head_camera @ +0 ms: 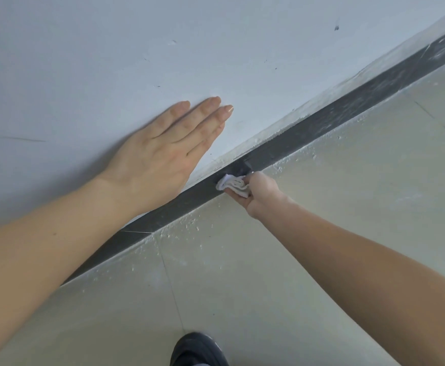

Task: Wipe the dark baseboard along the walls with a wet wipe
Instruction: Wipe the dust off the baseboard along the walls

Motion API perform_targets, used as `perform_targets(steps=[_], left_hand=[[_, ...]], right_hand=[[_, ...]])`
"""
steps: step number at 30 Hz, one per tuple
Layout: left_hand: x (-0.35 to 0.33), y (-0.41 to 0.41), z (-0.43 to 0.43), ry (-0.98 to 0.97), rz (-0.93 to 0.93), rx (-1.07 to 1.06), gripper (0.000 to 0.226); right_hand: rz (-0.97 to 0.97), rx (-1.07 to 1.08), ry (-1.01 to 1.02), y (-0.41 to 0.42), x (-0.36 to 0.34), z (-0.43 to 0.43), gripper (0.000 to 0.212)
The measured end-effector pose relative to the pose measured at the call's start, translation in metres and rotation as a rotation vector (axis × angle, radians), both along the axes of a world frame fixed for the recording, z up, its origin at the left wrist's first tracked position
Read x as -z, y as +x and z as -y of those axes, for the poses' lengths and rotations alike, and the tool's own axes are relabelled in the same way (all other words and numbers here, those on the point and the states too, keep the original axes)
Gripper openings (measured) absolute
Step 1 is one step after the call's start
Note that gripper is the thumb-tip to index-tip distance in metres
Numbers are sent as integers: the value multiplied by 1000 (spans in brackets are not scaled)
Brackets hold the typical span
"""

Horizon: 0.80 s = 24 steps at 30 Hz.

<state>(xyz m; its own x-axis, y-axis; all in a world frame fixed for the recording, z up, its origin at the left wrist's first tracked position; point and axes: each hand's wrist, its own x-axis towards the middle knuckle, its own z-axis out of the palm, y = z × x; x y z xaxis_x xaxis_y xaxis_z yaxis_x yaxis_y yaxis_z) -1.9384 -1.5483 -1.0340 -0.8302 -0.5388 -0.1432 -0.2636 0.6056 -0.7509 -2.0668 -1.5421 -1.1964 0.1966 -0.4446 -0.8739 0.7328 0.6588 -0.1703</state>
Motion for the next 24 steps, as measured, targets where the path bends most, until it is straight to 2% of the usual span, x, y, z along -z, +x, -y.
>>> perform_targets(steps=[6, 13, 16, 20, 24], left_hand=[[2, -17, 8, -39, 22, 15, 63], [17, -46, 24, -123, 59, 57, 65], [28, -72, 35, -150, 29, 77, 66], [37, -101, 47, -178, -18, 108, 67], [42, -109, 53, -176, -1, 122, 68]], right_hand=[[-167, 76, -61, -67, 0, 18, 16], [-301, 319, -97, -141, -15, 21, 17], [-353, 242, -13, -145, -11, 6, 12], [-289, -96, -74, -109, -17, -10, 13], [-114, -106, -77, -71, -20, -6, 13]])
